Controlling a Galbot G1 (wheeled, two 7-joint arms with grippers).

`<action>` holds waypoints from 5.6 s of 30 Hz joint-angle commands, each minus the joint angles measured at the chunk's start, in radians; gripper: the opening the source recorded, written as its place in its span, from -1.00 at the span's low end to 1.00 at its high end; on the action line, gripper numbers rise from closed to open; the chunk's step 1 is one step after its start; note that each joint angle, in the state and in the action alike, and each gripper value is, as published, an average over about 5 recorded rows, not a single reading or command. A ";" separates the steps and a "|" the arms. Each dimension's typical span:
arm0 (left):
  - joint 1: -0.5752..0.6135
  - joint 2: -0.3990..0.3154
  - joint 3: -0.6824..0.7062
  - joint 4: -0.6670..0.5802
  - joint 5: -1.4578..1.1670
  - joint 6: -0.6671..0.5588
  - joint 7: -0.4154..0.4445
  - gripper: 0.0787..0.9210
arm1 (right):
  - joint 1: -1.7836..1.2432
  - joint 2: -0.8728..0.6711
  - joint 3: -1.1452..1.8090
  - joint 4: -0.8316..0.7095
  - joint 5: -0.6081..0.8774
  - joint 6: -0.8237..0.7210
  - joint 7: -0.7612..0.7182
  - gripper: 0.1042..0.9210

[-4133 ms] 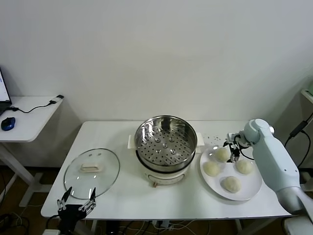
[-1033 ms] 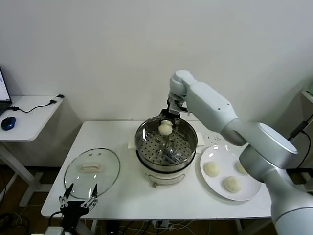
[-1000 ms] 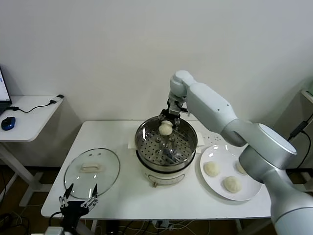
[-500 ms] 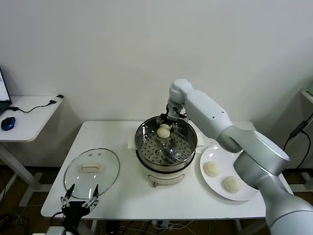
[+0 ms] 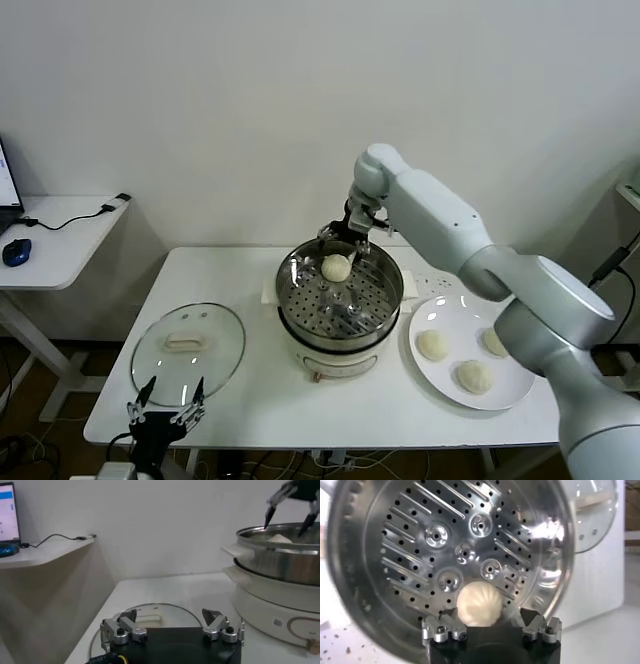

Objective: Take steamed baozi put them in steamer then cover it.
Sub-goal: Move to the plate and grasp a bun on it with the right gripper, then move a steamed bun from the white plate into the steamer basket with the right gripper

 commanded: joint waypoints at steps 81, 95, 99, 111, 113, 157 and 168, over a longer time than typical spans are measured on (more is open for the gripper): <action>-0.027 0.005 -0.009 0.028 -0.019 0.037 0.048 0.77 | -0.616 -0.381 0.332 0.281 -0.037 -0.945 0.014 0.76; -0.023 0.003 -0.002 0.024 -0.016 0.035 0.048 0.77 | -0.613 -0.381 0.345 0.282 -0.029 -0.946 0.024 0.61; -0.023 0.003 0.003 0.024 -0.015 0.034 0.047 0.77 | -0.614 -0.388 0.350 0.292 -0.024 -0.947 0.022 0.50; -0.046 0.007 0.012 0.001 -0.015 0.044 0.047 0.77 | -0.344 -0.620 0.173 0.489 0.202 -1.032 -0.042 0.43; -0.047 0.009 0.010 -0.005 -0.013 0.051 0.047 0.77 | -0.243 -0.657 0.104 0.515 0.261 -1.045 -0.055 0.43; -0.037 0.002 -0.011 -0.073 -0.042 0.075 0.060 0.77 | 0.023 0.174 -0.321 0.061 0.305 -1.161 0.005 0.43; -0.043 -0.001 -0.015 -0.076 -0.050 0.075 0.059 0.77 | -0.027 0.221 -0.296 -0.007 0.235 -1.129 0.035 0.43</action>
